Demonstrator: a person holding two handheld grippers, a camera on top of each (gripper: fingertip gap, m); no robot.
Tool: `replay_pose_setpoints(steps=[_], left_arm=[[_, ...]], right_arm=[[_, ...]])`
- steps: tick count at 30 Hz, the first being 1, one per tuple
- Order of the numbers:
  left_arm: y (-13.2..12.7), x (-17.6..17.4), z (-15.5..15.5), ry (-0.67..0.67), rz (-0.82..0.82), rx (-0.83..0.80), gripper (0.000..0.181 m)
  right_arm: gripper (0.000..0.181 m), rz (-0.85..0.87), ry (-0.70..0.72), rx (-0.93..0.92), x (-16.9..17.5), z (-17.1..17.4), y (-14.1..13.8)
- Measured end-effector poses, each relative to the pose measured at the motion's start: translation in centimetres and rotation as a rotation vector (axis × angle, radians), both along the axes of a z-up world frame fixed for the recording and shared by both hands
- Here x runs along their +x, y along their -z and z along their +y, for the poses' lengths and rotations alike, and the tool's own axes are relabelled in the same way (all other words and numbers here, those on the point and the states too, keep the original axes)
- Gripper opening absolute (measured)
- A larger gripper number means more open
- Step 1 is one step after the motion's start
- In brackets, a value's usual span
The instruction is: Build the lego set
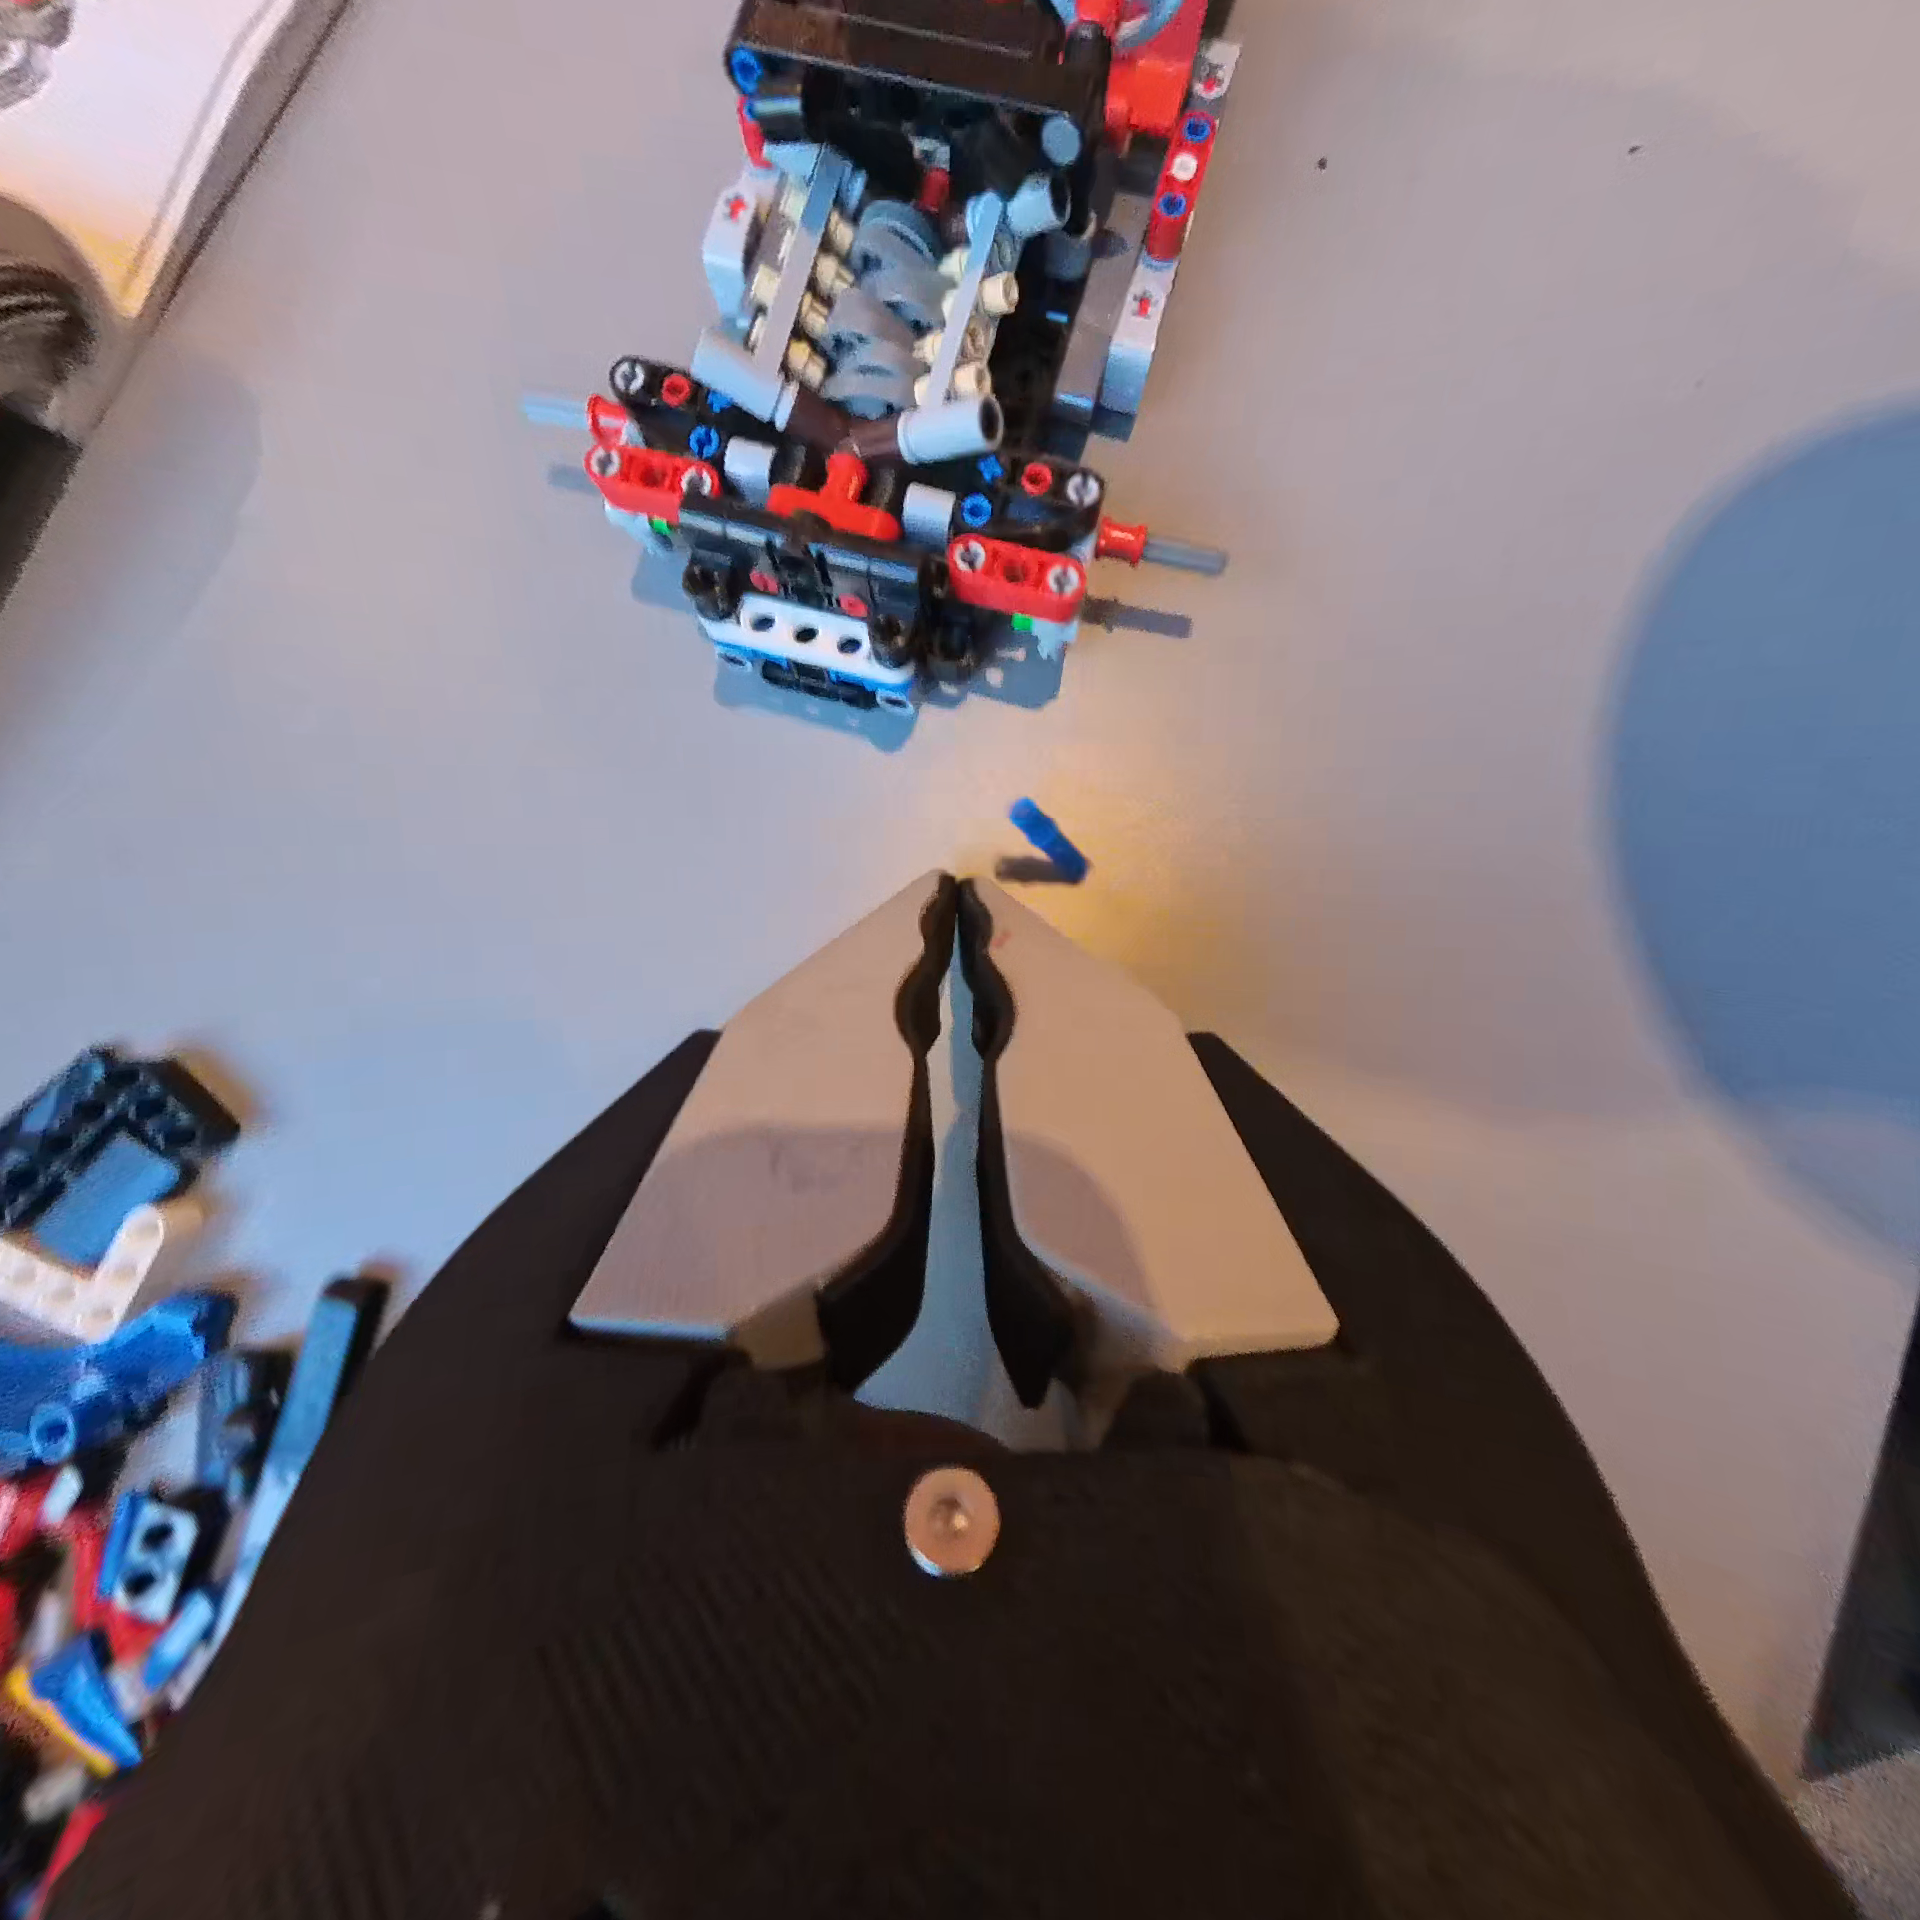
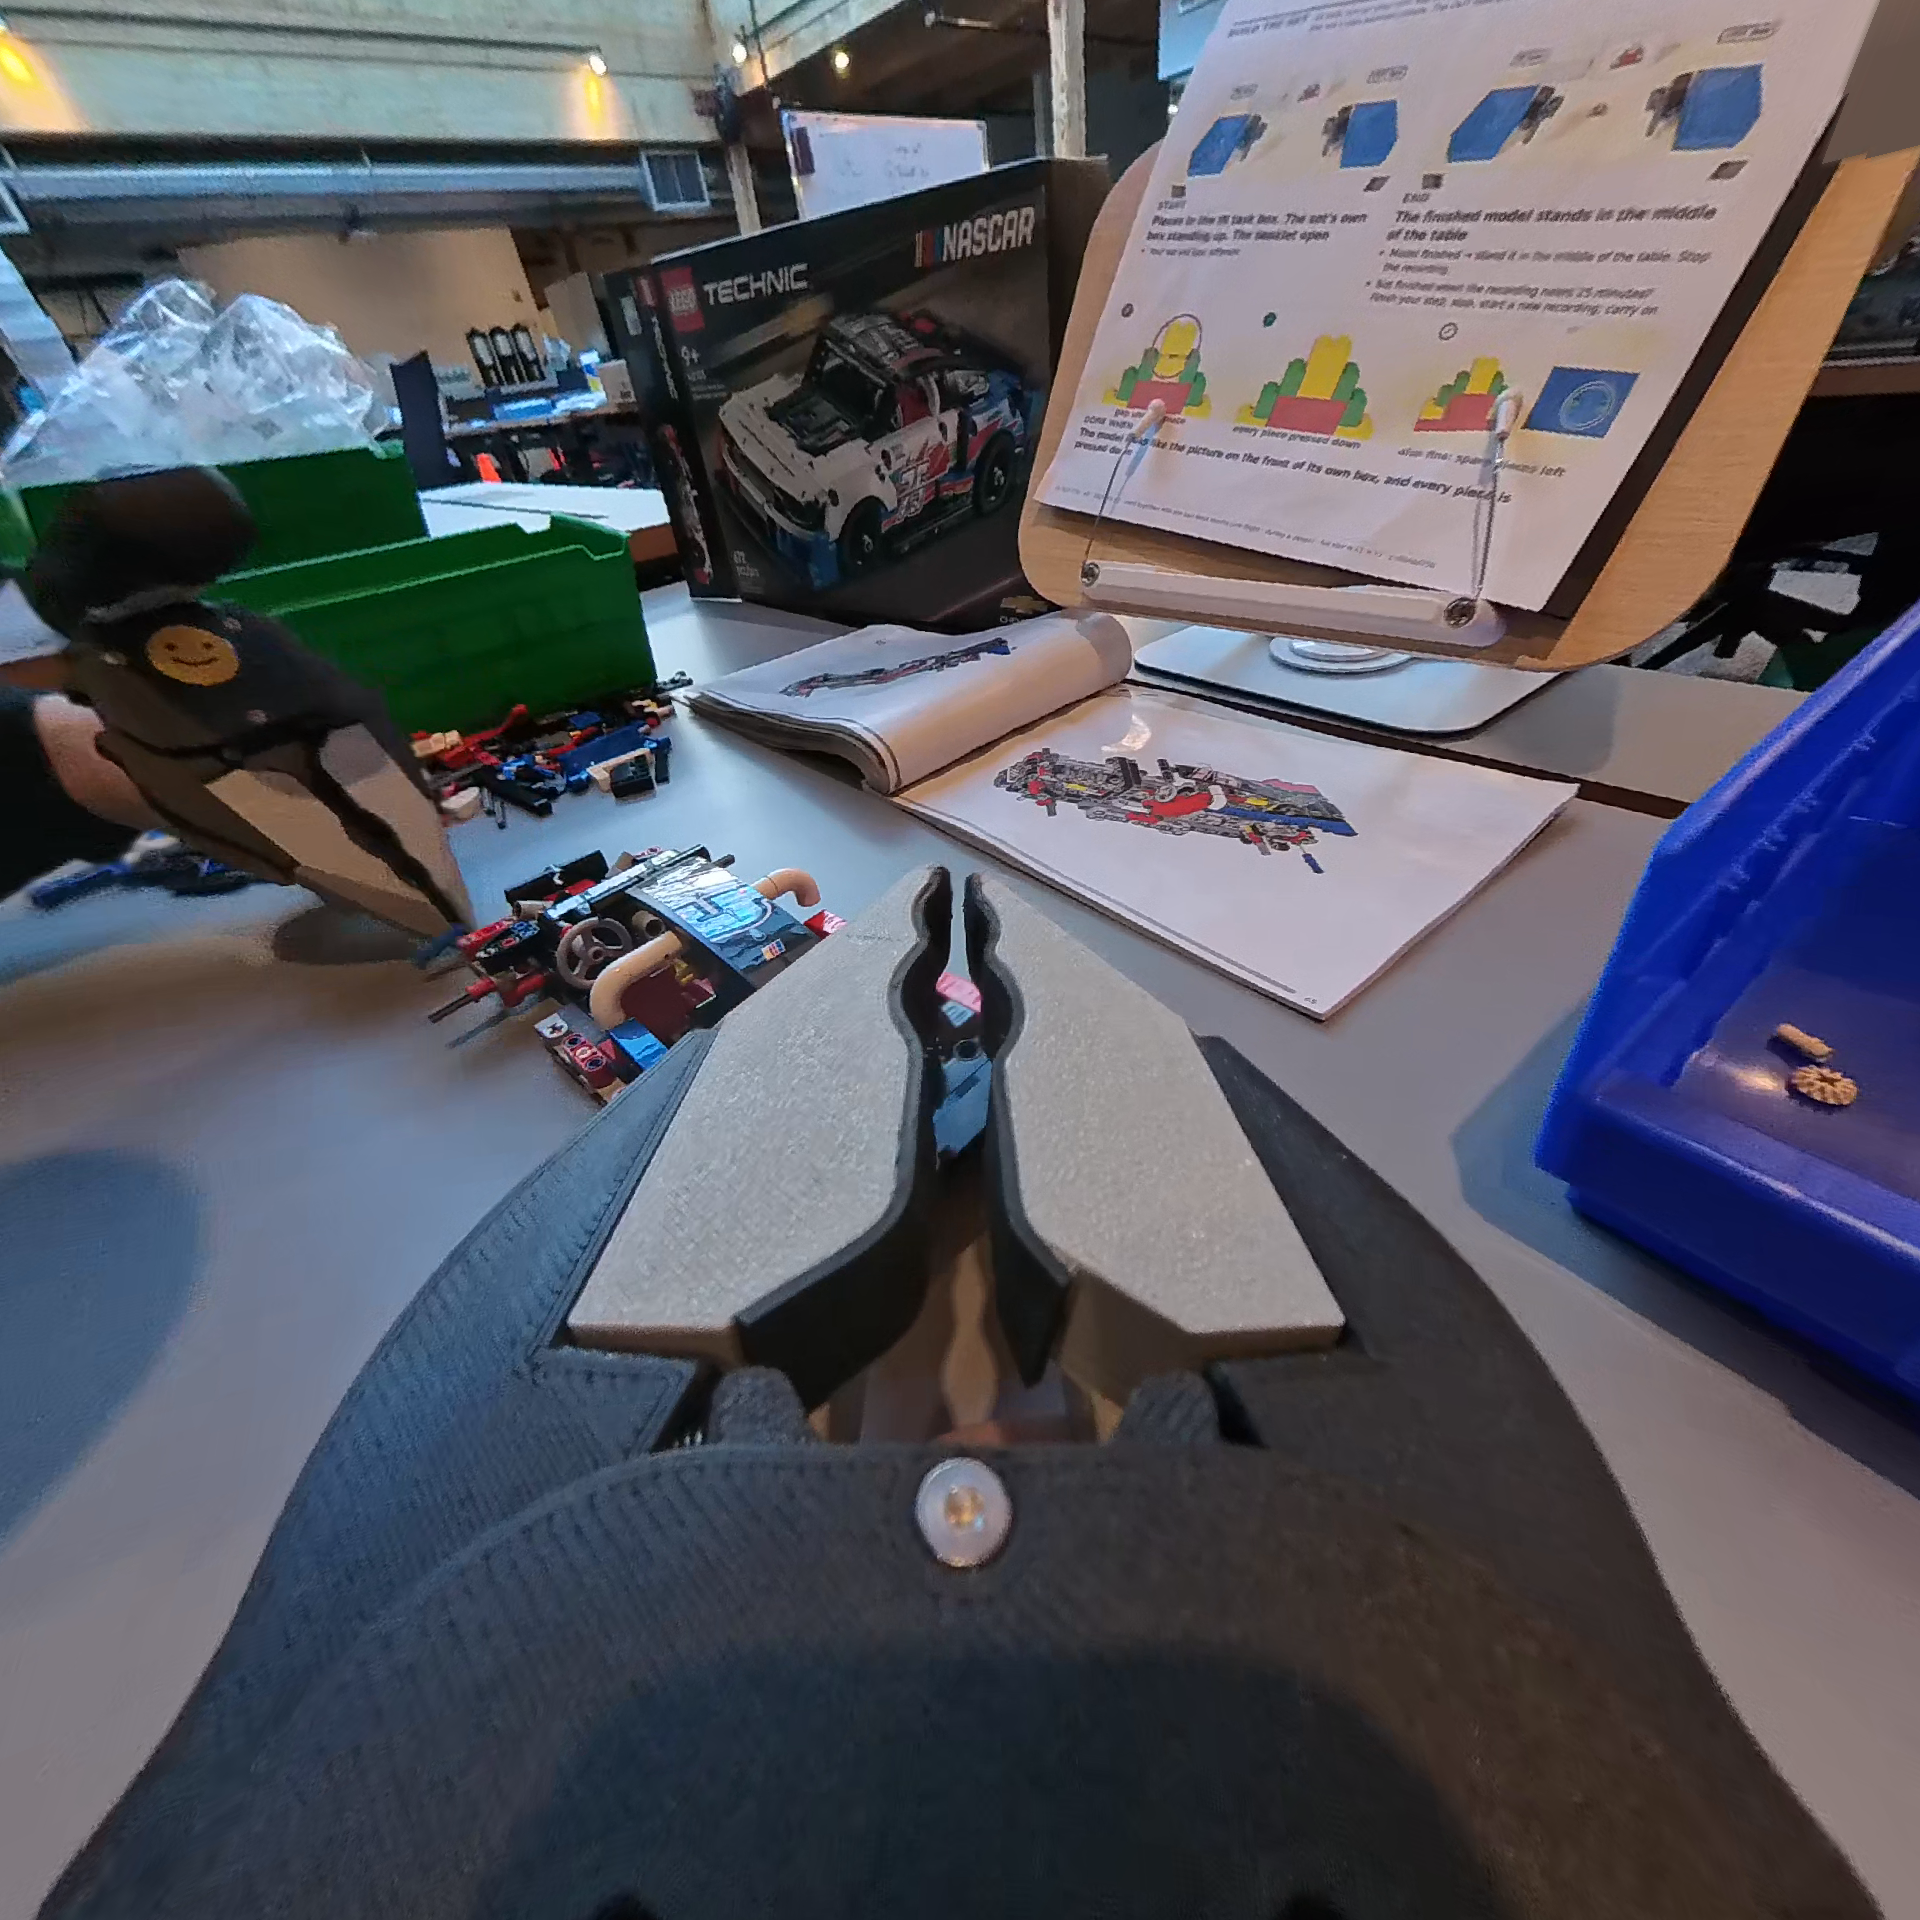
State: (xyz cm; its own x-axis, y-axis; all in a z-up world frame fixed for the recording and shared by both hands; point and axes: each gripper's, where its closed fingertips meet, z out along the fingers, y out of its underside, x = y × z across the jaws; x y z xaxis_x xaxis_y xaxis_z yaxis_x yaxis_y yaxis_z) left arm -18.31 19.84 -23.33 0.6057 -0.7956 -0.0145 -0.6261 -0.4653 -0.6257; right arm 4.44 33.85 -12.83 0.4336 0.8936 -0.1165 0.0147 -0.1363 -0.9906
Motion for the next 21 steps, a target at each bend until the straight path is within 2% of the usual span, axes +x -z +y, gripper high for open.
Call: replay_pose_setpoints(steps=[6,12,16,19,21], left_arm=[[0.1,-0.1,-2.6,-0.090,-0.005,0.020,0.000],[-1.6,-2.8,-2.9,-0.248,0.045,0.070,0.005],[-2.5,-4.8,-5.8,-0.378,0.052,0.047,0.023],[-1.7,-6.3,-7.4,-0.504,0.070,0.026,0.031],[-0.8,-6.8,-7.5,-0.559,0.087,0.016,0.026]], right_arm=[[0.000,-0.101,-0.147,0.053,-2.5,-3.2,1.3],[0.000,-0.171,-0.109,0.162,-2.9,-4.3,1.9],[0.000,-0.143,-0.060,0.156,-1.8,-4.1,1.5],[0.000,-0.108,-0.044,0.143,-1.2,-4.1,1.1],[0.000,-0.100,-0.037,0.143,-1.1,-4.0,1.0]])
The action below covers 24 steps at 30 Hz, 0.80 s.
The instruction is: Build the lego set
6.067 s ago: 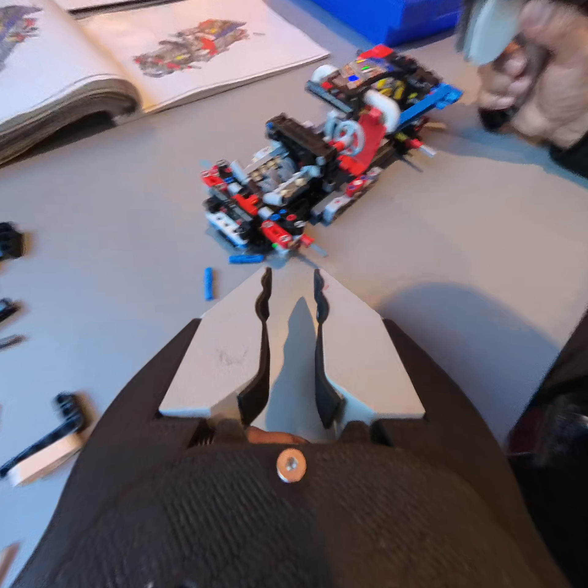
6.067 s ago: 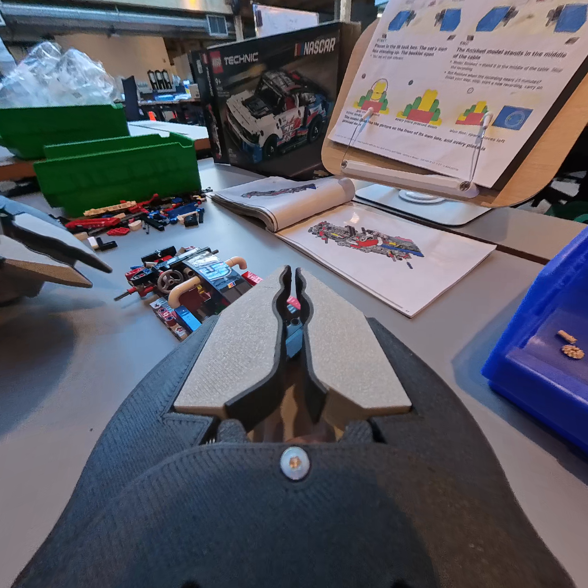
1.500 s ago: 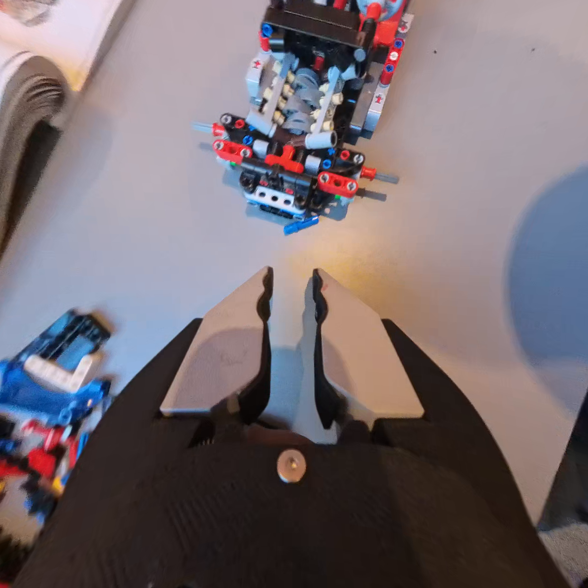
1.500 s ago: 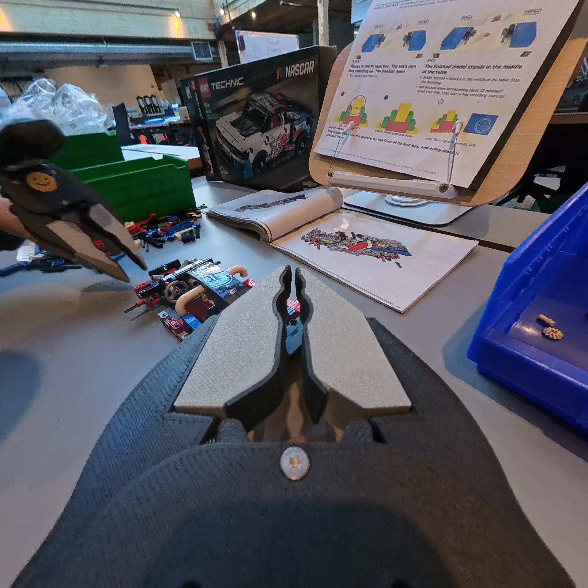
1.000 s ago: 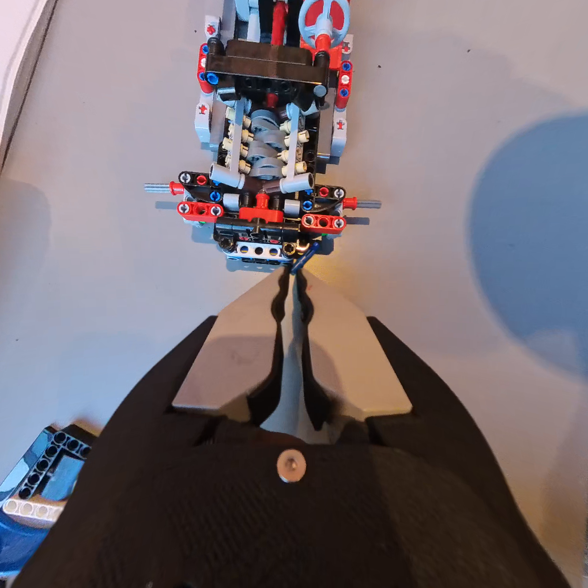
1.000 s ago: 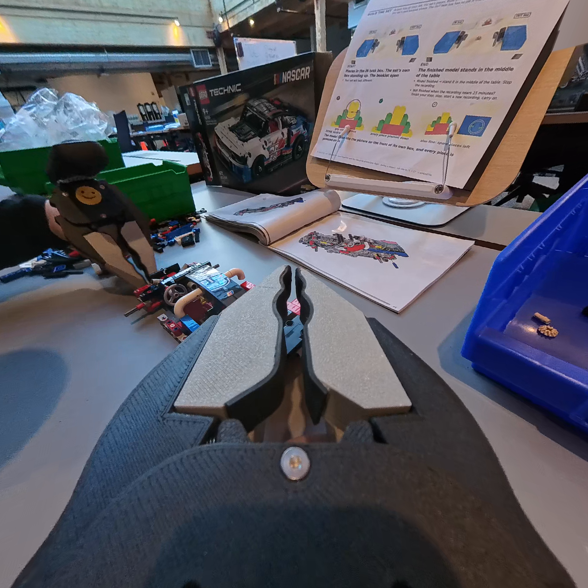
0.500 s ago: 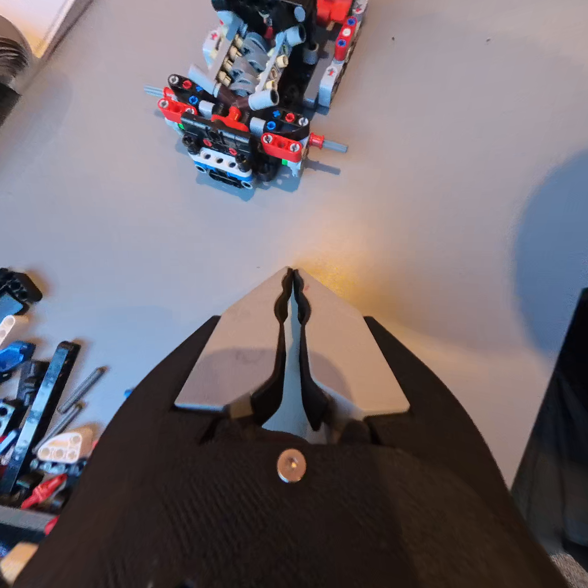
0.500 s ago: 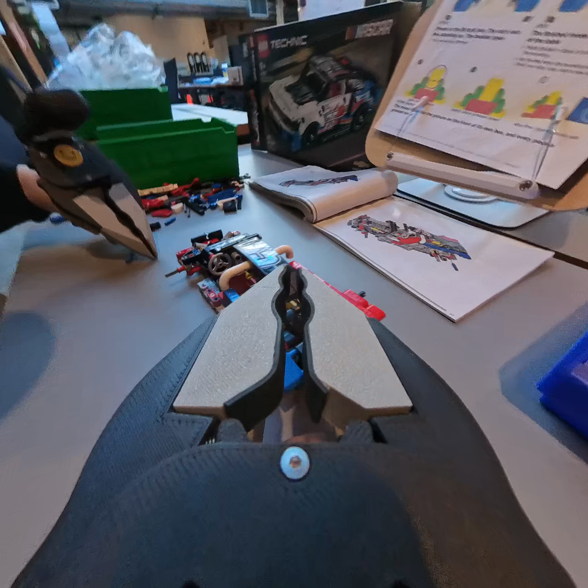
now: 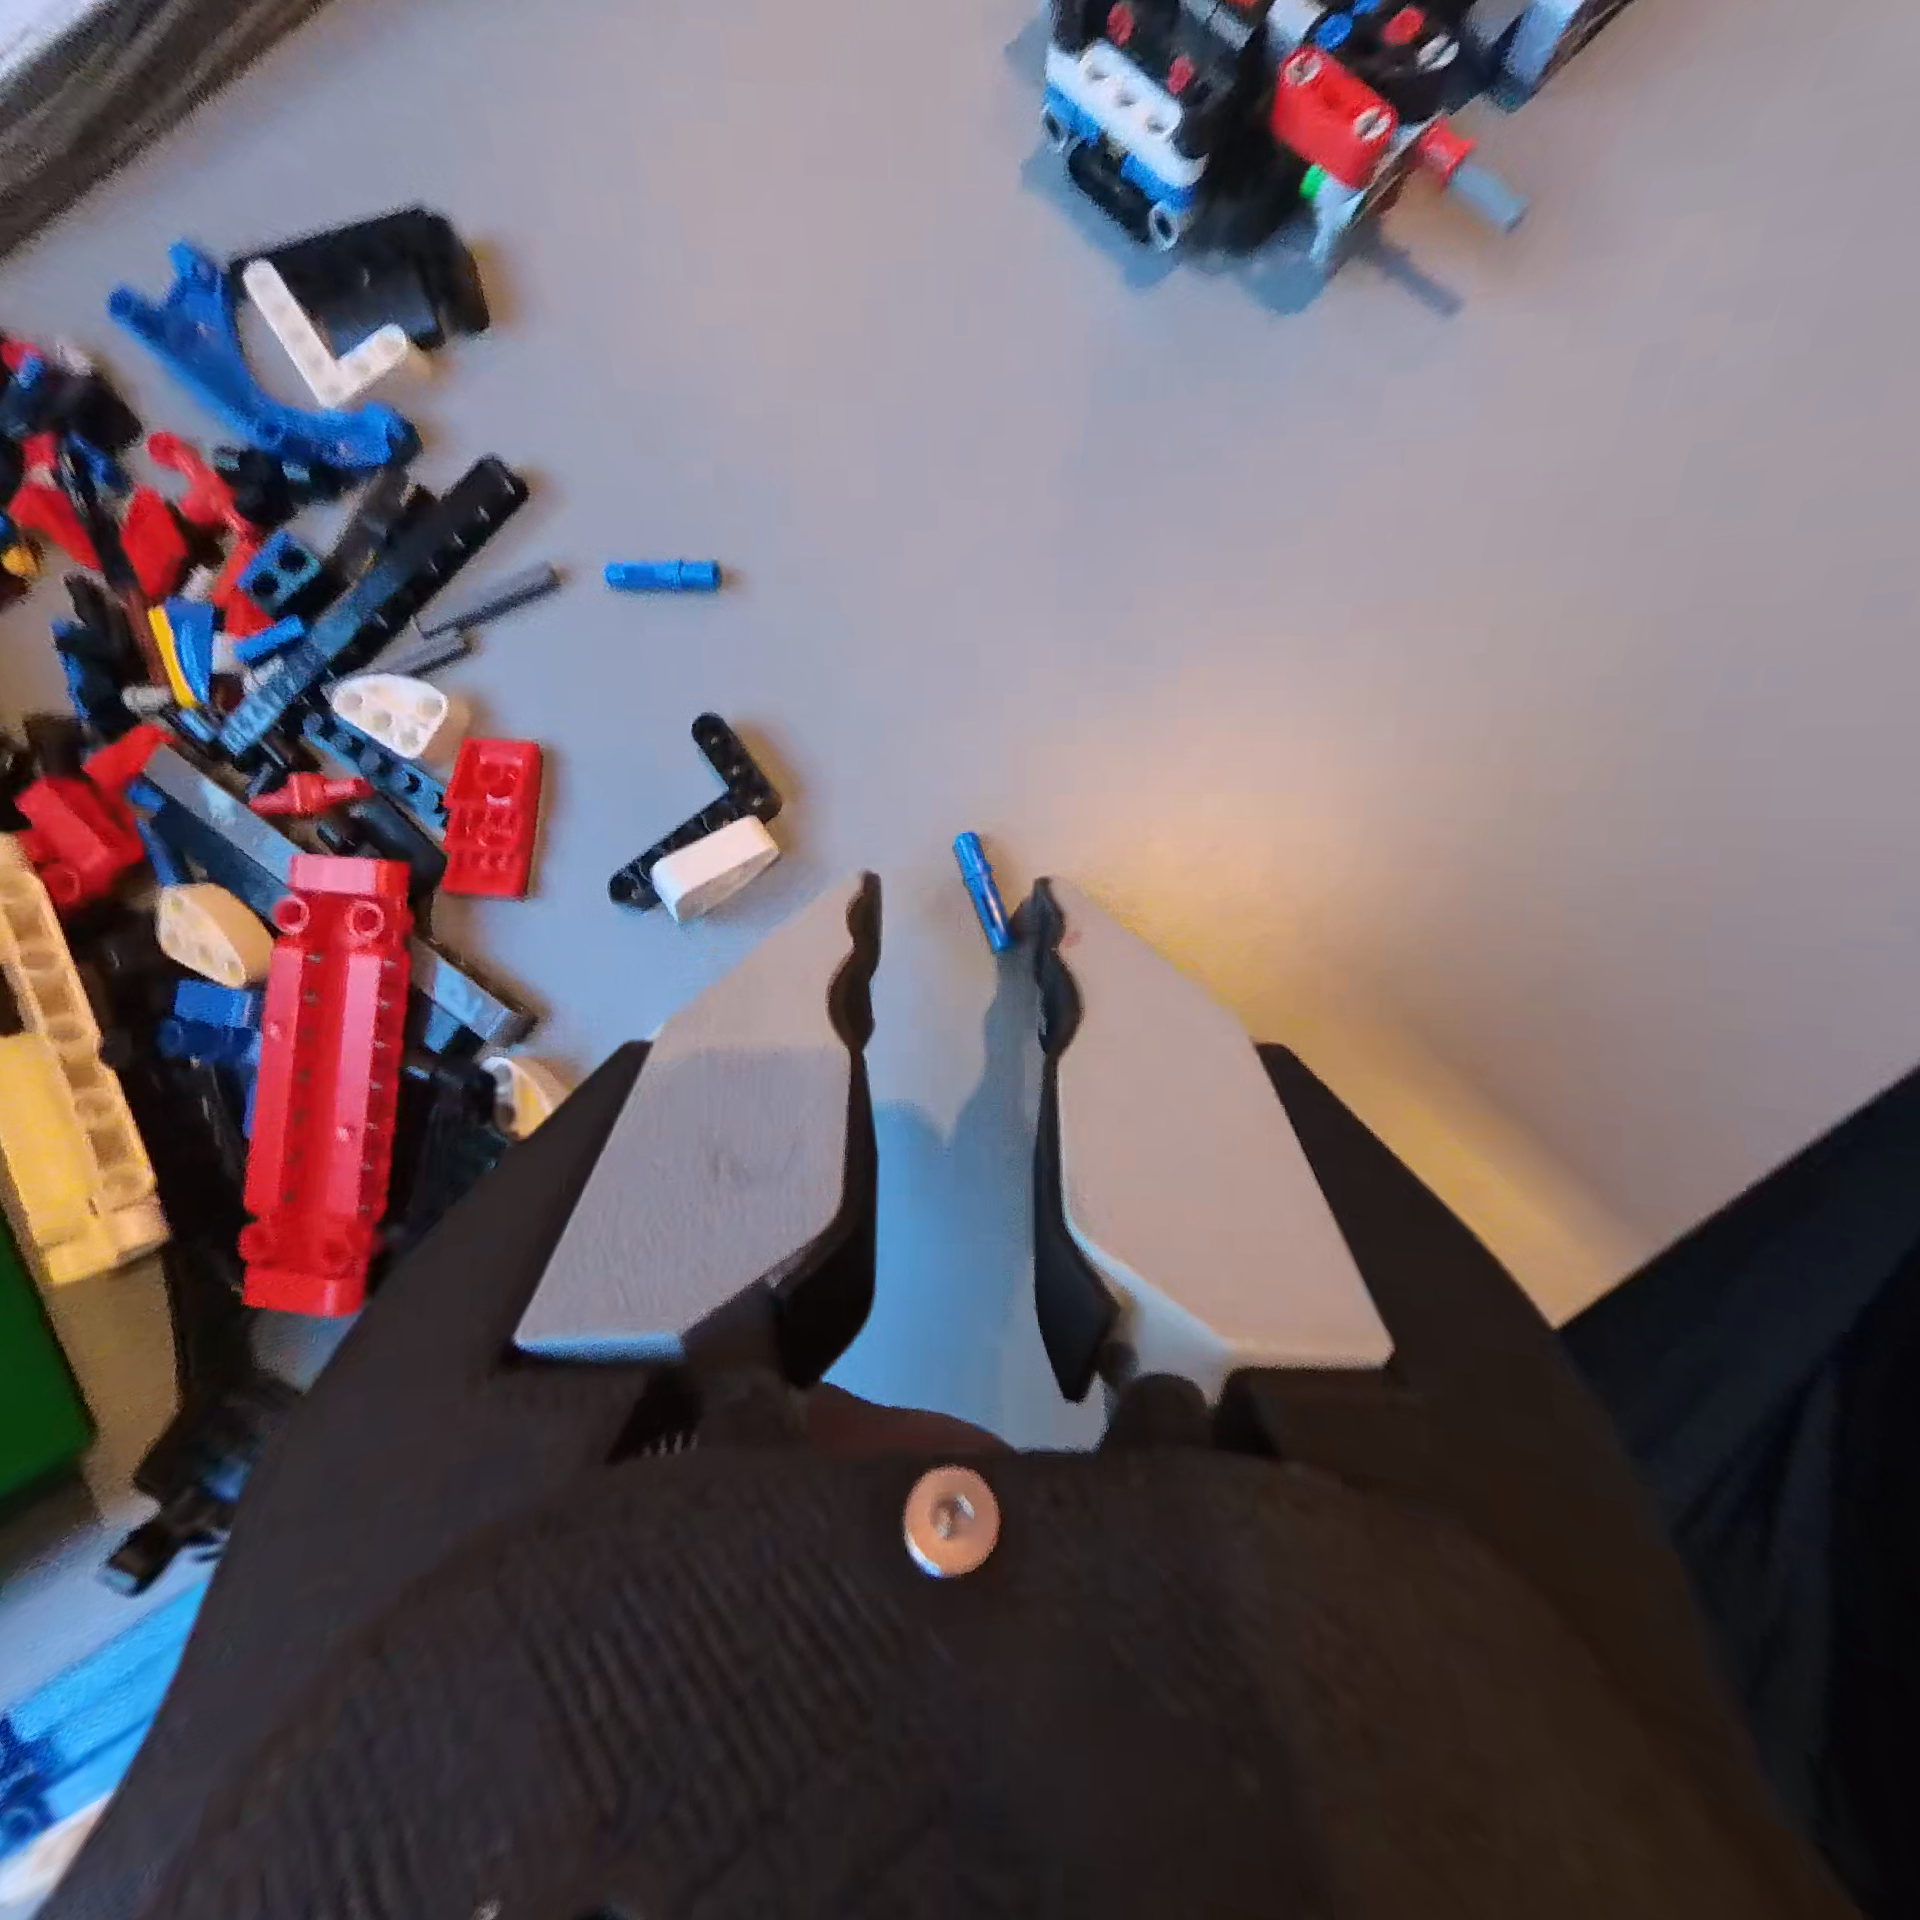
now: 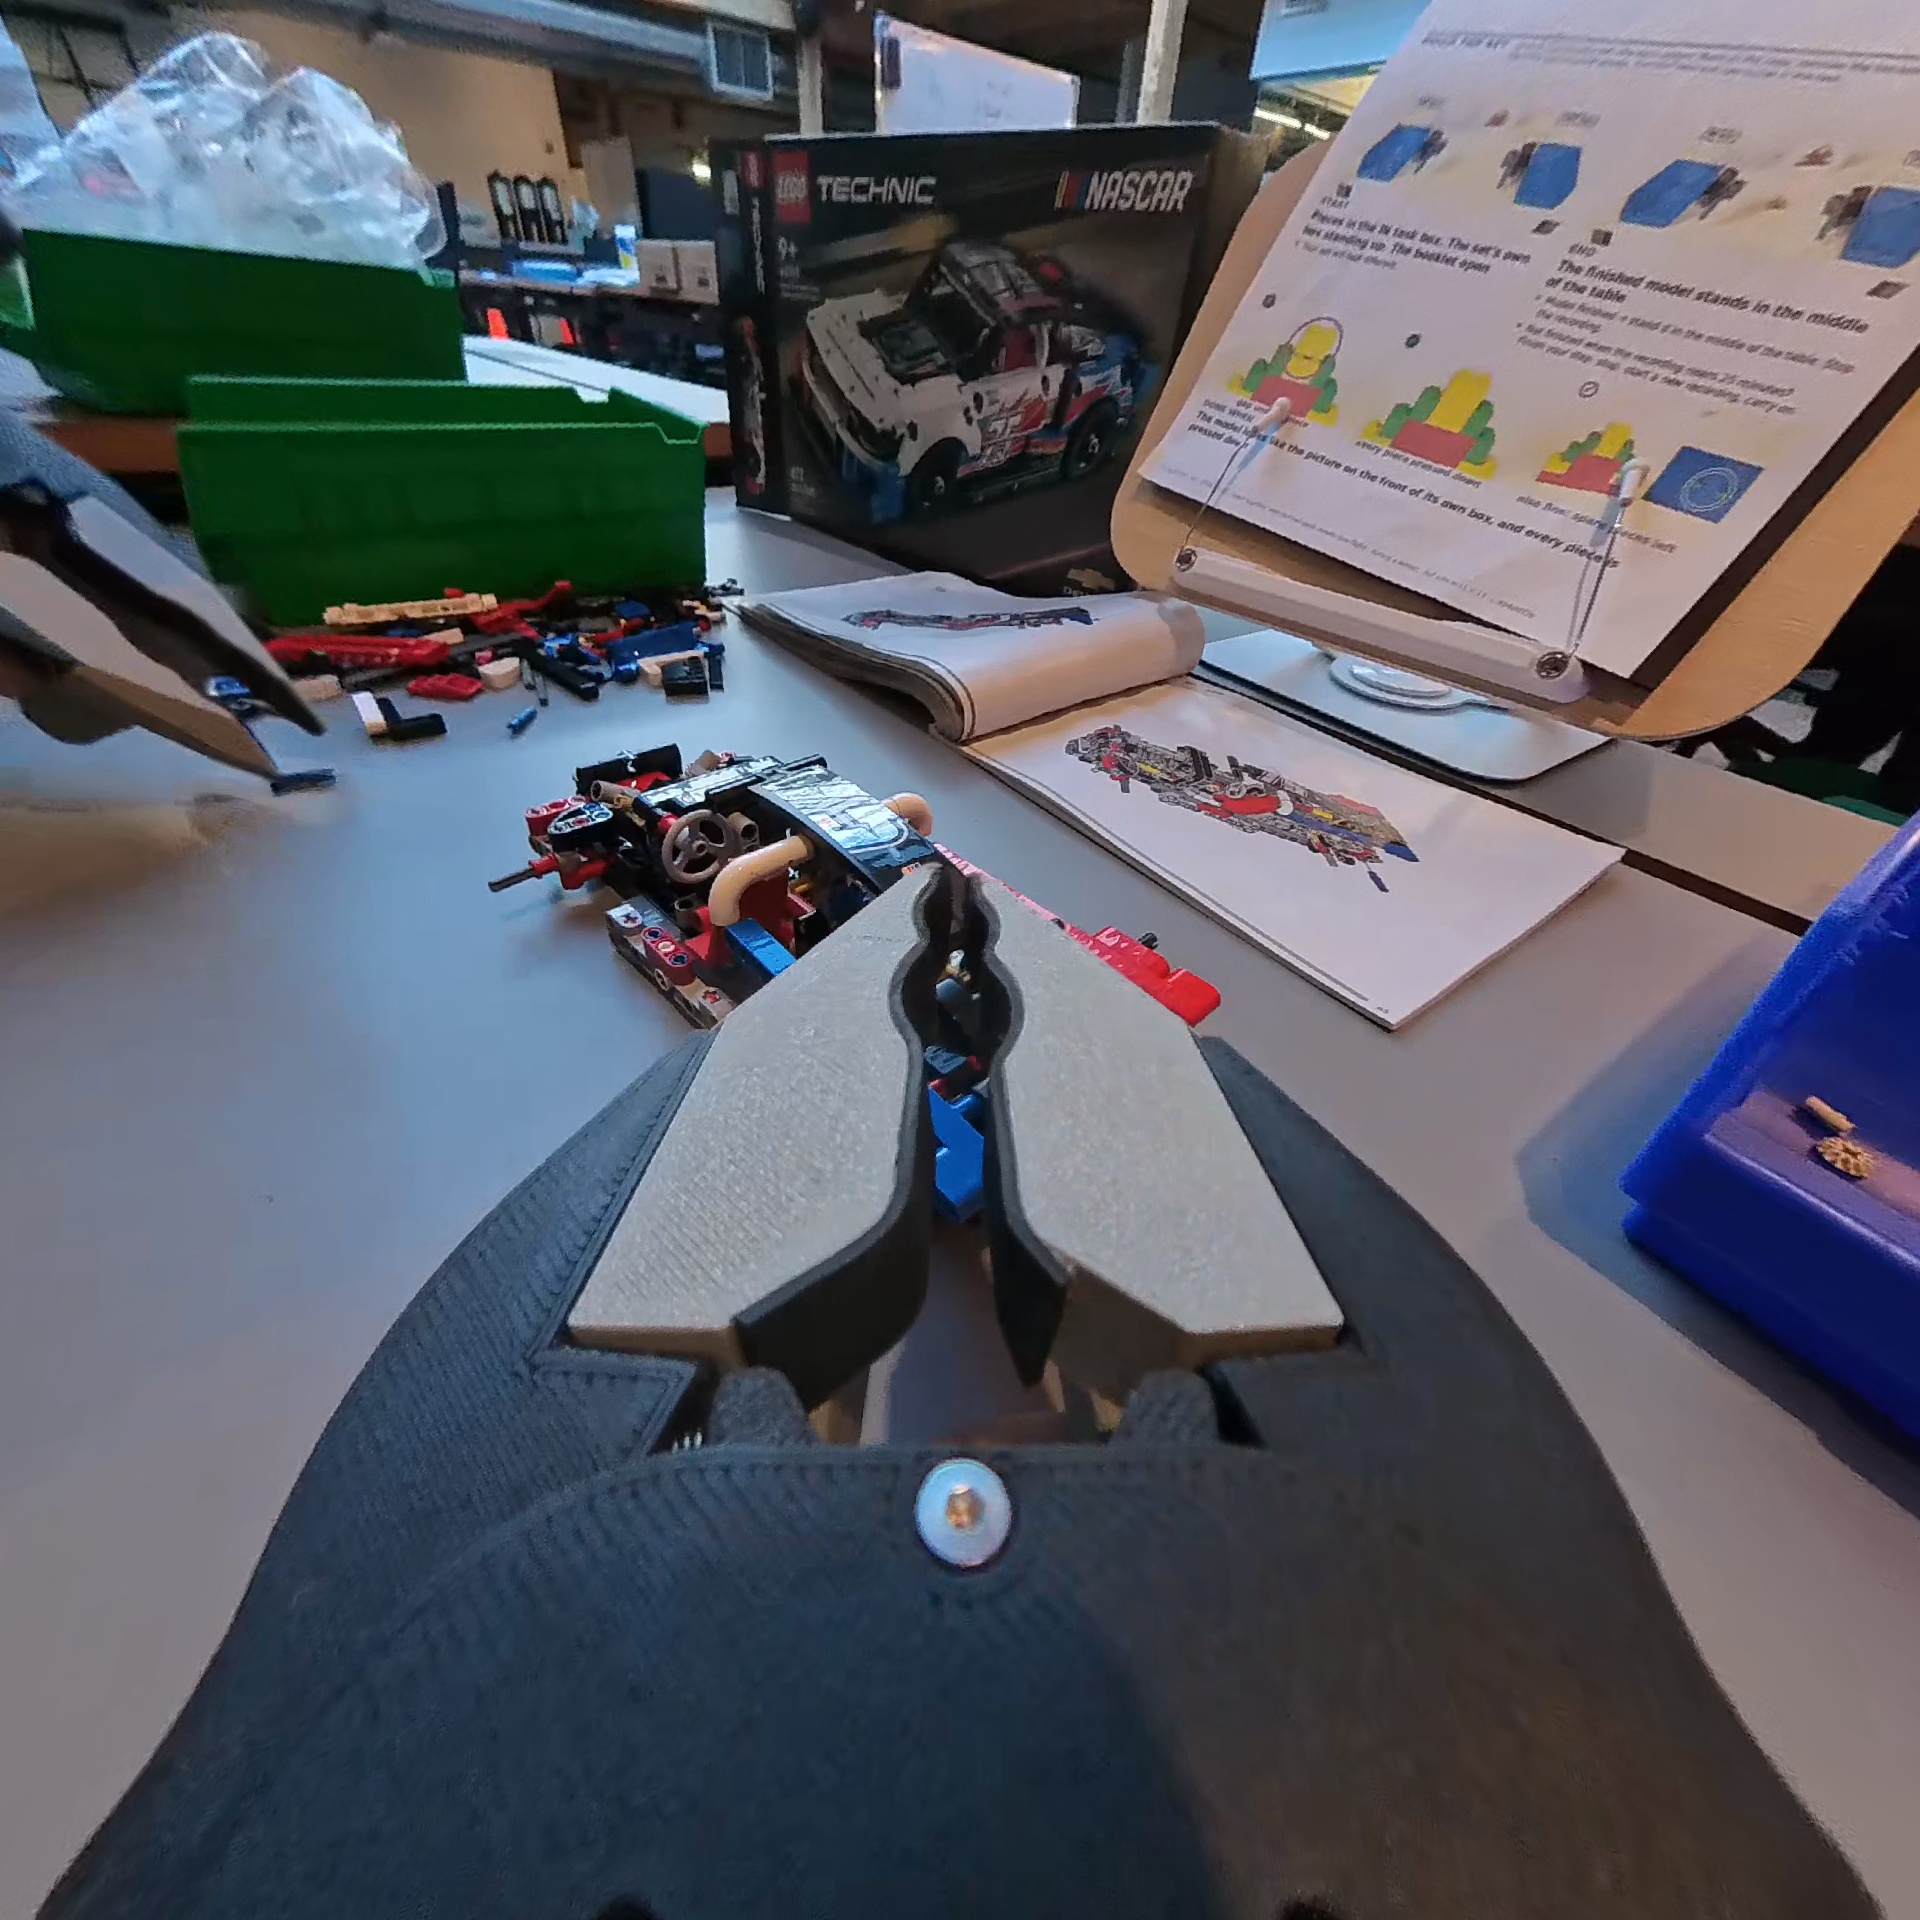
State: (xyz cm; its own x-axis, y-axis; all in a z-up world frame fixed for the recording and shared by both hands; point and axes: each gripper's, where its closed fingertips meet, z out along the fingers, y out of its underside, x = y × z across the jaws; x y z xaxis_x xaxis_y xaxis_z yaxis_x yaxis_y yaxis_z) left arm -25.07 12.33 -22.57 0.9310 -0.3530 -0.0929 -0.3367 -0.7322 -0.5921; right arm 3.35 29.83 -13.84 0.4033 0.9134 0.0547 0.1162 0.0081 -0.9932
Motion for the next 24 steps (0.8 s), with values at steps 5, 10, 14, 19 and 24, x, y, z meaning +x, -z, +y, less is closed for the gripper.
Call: replay_pose_setpoints(steps=[5,10,14,19,24], left_arm=[[0.7,0.1,0.8,-0.035,0.033,0.014,0.003],[0.6,0.9,1.2,-0.023,0.007,0.042,0.002],[-1.3,7.2,2.5,0.095,-0.187,0.121,0.002],[-1.5,16.7,3.7,0.319,-0.196,0.100,0.002],[-0.6,24.8,5.7,0.470,-0.173,0.069,0.003]], right_arm=[[0.000,-0.011,0.003,-0.003,-0.1,0.0,0.3],[0.000,0.008,0.010,-0.011,0.3,-0.3,0.1],[0.000,0.015,-0.009,0.015,0.2,-1.5,-0.3],[0.000,-0.009,-0.015,0.038,0.2,-2.4,-0.1],[0.000,0.025,0.052,0.040,2.2,-1.8,-0.6]])
